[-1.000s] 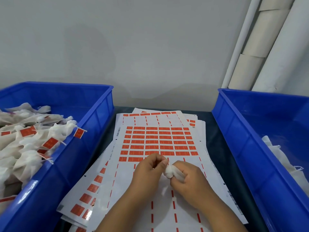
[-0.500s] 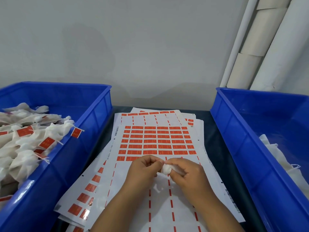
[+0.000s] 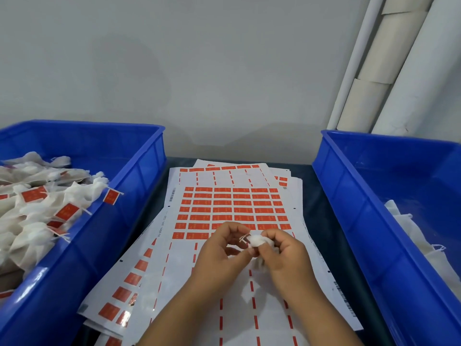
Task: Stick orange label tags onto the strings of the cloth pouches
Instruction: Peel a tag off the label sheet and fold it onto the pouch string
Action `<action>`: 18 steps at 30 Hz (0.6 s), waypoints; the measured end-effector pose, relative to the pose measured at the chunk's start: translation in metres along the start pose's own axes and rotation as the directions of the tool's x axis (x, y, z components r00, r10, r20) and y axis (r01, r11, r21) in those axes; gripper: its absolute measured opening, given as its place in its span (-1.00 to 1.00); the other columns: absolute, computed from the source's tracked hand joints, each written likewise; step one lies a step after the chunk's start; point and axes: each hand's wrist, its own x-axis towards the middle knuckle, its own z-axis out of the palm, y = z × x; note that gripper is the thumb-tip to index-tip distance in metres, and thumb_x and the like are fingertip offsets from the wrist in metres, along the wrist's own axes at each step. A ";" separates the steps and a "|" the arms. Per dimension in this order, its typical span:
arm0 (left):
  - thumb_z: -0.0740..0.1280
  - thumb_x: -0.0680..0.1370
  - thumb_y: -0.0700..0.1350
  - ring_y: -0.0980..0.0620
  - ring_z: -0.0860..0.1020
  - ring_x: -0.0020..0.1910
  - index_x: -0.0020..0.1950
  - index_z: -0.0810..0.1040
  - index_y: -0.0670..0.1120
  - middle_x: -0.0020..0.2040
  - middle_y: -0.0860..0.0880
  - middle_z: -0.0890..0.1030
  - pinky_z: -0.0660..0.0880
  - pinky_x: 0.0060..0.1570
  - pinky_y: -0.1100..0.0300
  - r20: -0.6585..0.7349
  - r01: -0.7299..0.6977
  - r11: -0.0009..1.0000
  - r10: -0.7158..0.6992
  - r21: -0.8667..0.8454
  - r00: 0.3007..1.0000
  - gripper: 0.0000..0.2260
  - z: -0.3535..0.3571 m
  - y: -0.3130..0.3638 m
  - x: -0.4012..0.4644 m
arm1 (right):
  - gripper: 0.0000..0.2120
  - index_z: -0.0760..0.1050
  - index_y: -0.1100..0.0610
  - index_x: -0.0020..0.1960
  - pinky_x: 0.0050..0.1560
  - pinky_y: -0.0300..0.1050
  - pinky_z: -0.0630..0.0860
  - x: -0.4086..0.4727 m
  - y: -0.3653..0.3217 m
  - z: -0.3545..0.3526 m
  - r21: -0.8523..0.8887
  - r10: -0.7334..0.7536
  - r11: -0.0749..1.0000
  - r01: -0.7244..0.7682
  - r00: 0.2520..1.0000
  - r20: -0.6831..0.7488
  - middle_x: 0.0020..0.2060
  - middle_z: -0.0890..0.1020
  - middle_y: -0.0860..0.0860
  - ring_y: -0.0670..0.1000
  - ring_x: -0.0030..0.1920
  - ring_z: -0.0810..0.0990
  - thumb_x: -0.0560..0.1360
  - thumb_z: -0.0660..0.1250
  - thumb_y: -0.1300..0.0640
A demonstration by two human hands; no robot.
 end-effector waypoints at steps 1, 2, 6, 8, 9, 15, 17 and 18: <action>0.44 0.43 -0.16 0.09 0.59 -0.13 -0.04 0.50 0.11 -0.13 0.13 0.60 0.56 -0.10 0.28 -0.030 -0.009 1.000 0.010 0.021 1.000 -0.77 0.000 0.001 0.000 | -0.86 0.56 -0.06 -0.20 -0.32 -0.45 0.48 -0.001 -0.001 0.000 0.026 0.023 0.999 -0.023 1.000 0.014 -0.30 0.63 -0.17 -0.17 -0.19 0.60 0.51 0.33 0.11; 0.45 0.42 -0.14 0.09 0.59 -0.14 -0.06 0.49 0.11 -0.15 0.14 0.60 0.57 -0.09 0.26 -0.055 -0.014 0.999 0.016 0.030 0.998 -0.78 -0.001 0.001 0.001 | -0.84 0.58 -0.05 -0.23 -0.33 -0.46 0.47 -0.001 -0.003 0.000 0.043 0.042 0.998 -0.044 0.999 0.032 -0.31 0.64 -0.19 -0.20 -0.19 0.60 0.51 0.33 0.10; 0.42 0.45 -0.14 0.06 0.60 -0.14 -0.10 0.49 0.09 -0.16 0.13 0.61 0.57 -0.07 0.22 -0.072 -0.029 0.999 0.031 0.028 0.997 -0.84 -0.002 0.000 0.003 | -0.78 0.64 -0.05 -0.28 -0.23 -0.37 0.45 -0.002 -0.006 -0.001 0.119 0.176 0.975 -0.188 0.979 0.106 -0.29 0.66 -0.25 -0.12 -0.16 0.62 0.51 0.33 0.06; 0.41 0.46 -0.13 0.04 0.61 -0.15 -0.13 0.49 0.07 -0.17 0.10 0.62 0.57 -0.08 0.23 -0.077 -0.014 1.000 0.016 0.027 0.997 -0.86 0.000 0.000 0.002 | -0.77 0.66 -0.13 -0.28 -0.16 -0.30 0.49 -0.001 -0.006 -0.002 0.184 0.233 0.948 -0.260 0.960 0.153 -0.27 0.67 -0.22 -0.07 -0.11 0.62 0.51 0.35 0.07; 0.41 0.46 -0.14 0.04 0.61 -0.16 -0.14 0.51 0.06 -0.18 0.10 0.62 0.57 -0.08 0.24 -0.081 -0.003 1.000 0.004 0.019 0.997 -0.88 0.001 0.000 0.002 | -0.78 0.67 -0.12 -0.25 -0.10 -0.23 0.53 -0.001 -0.005 -0.003 0.221 0.257 0.931 -0.290 0.952 0.168 -0.25 0.68 -0.18 -0.03 -0.06 0.62 0.50 0.35 0.08; 0.38 0.48 -0.16 0.29 0.50 0.00 -0.20 0.52 0.31 -0.08 0.30 0.54 0.40 -0.06 0.53 -0.102 -0.123 0.971 0.147 0.207 0.984 -0.69 -0.001 0.001 -0.002 | -0.82 0.69 -0.01 -0.18 0.21 0.13 0.50 0.000 -0.003 -0.005 0.397 0.317 0.841 -0.367 0.930 0.188 -0.07 0.69 0.02 0.11 0.09 0.60 0.49 0.35 0.18; 0.41 0.45 -0.11 0.37 0.40 0.10 -0.16 0.49 0.38 -0.01 0.39 0.47 0.35 -0.04 0.56 -0.061 -0.212 0.923 0.244 0.322 0.968 -0.67 -0.001 -0.001 -0.003 | -0.84 0.68 -0.04 -0.11 0.19 0.09 0.52 0.000 -0.003 -0.006 0.453 0.309 0.812 -0.368 0.929 0.202 -0.05 0.70 -0.02 0.09 0.10 0.61 0.50 0.35 0.15; 0.43 0.43 -0.05 0.36 0.37 0.13 -0.13 0.50 0.39 0.03 0.43 0.44 0.37 -0.02 0.52 -0.044 -0.249 0.898 0.283 0.363 0.958 -0.71 0.000 -0.002 -0.003 | -0.85 0.68 -0.05 -0.09 0.17 0.07 0.53 0.000 -0.004 -0.007 0.473 0.307 0.800 -0.370 0.929 0.207 -0.04 0.70 -0.03 0.08 0.10 0.62 0.50 0.34 0.14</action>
